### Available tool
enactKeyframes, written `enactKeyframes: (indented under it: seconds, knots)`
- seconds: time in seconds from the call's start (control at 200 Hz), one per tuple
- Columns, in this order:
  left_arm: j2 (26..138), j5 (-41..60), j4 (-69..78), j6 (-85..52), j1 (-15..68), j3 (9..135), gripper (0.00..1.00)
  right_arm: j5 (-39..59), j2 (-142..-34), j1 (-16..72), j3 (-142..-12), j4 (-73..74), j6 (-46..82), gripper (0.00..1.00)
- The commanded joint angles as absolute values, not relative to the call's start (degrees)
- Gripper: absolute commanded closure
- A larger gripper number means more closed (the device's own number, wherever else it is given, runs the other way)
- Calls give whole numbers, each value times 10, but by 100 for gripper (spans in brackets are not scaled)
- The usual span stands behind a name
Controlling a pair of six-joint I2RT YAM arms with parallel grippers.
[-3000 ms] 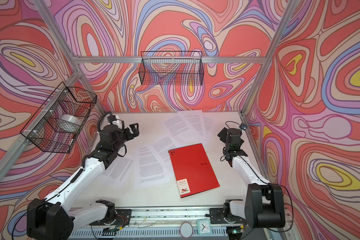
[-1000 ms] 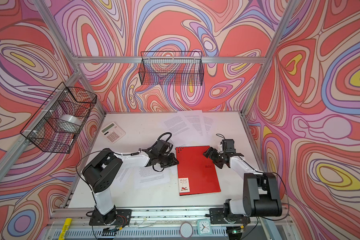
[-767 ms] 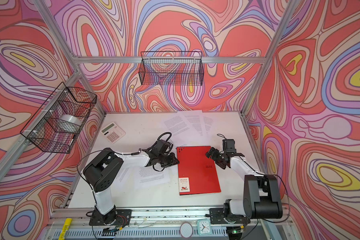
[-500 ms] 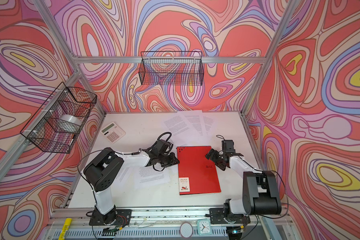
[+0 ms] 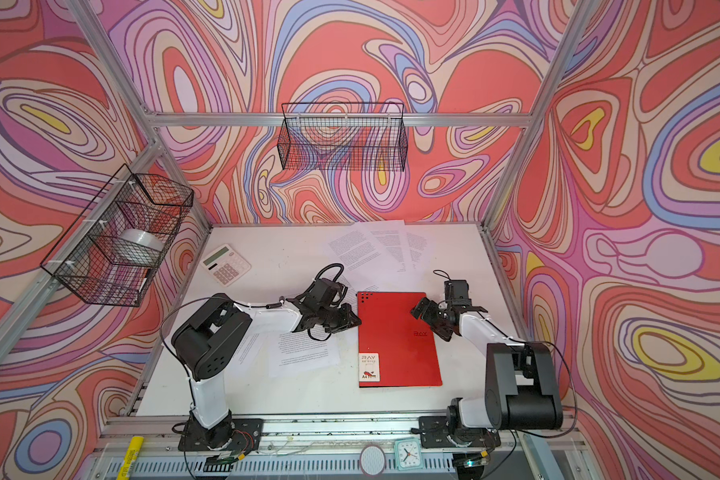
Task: Put the files into the folder
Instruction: 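Grip the red folder's spine with left gripper while right gripper lifts the cover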
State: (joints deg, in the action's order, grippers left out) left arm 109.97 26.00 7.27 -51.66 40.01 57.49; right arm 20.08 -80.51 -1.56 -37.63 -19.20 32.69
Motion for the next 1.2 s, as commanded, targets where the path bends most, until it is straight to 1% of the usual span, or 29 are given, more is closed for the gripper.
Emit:
enactKeyframes:
  seconds: [0.0, 0.17, 0.295, 0.33, 0.356, 0.376, 0.436, 0.441, 0.541, 0.716, 0.771, 0.791, 0.816, 0.856, 0.891, 0.941, 0.971, 0.996, 1.072, 1.192]
  knots:
    - [1164, 192, -37, -510, 397, 539, 86, 255, -778, -13, -400, -215, 336, 3]
    - [1163, 193, -38, -509, 397, 544, 86, 252, -737, -13, -422, -245, 338, 4]
    - [1164, 192, -39, -508, 396, 548, 86, 257, -713, -12, -434, -260, 331, 9]
    - [1165, 191, -40, -508, 396, 548, 86, 258, -708, -12, -437, -263, 326, 16]
    - [1166, 192, -40, -508, 396, 549, 86, 260, -704, -13, -438, -261, 322, 23]
    - [1166, 193, -39, -508, 396, 549, 86, 263, -701, -13, -437, -258, 321, 27]
    - [1166, 196, -36, -508, 396, 550, 86, 292, -690, -12, -425, -231, 320, 38]
    - [1166, 196, -36, -508, 396, 550, 86, 300, -687, -13, -423, -224, 321, 40]
    - [1166, 196, -36, -510, 396, 553, 86, 355, -669, -12, -395, -173, 329, 56]
    - [1161, 188, -44, -511, 396, 556, 86, 369, -650, -13, -375, -157, 320, 71]
    - [1160, 184, -48, -511, 396, 558, 86, 371, -647, -13, -375, -156, 322, 74]
    - [1160, 183, -49, -511, 395, 558, 86, 372, -647, -12, -376, -155, 322, 76]
    - [1160, 183, -49, -511, 396, 559, 86, 376, -647, -13, -376, -152, 326, 82]
    - [1160, 181, -50, -513, 396, 559, 86, 382, -648, -13, -377, -149, 330, 86]
    - [1160, 181, -50, -515, 396, 559, 87, 386, -649, -13, -378, -147, 330, 90]
    - [1161, 180, -50, -518, 396, 559, 87, 388, -651, -13, -382, -152, 328, 91]
    - [1161, 180, -50, -519, 395, 559, 87, 378, -652, -13, -388, -165, 322, 94]
    - [1161, 180, -49, -520, 396, 559, 87, 364, -650, -13, -393, -178, 318, 99]
    - [1158, 181, -45, -523, 396, 557, 87, 341, -634, -12, -395, -187, 315, 100]
    - [1135, 194, -46, -519, 394, 564, 86, 341, -629, -13, -412, -203, 303, 100]
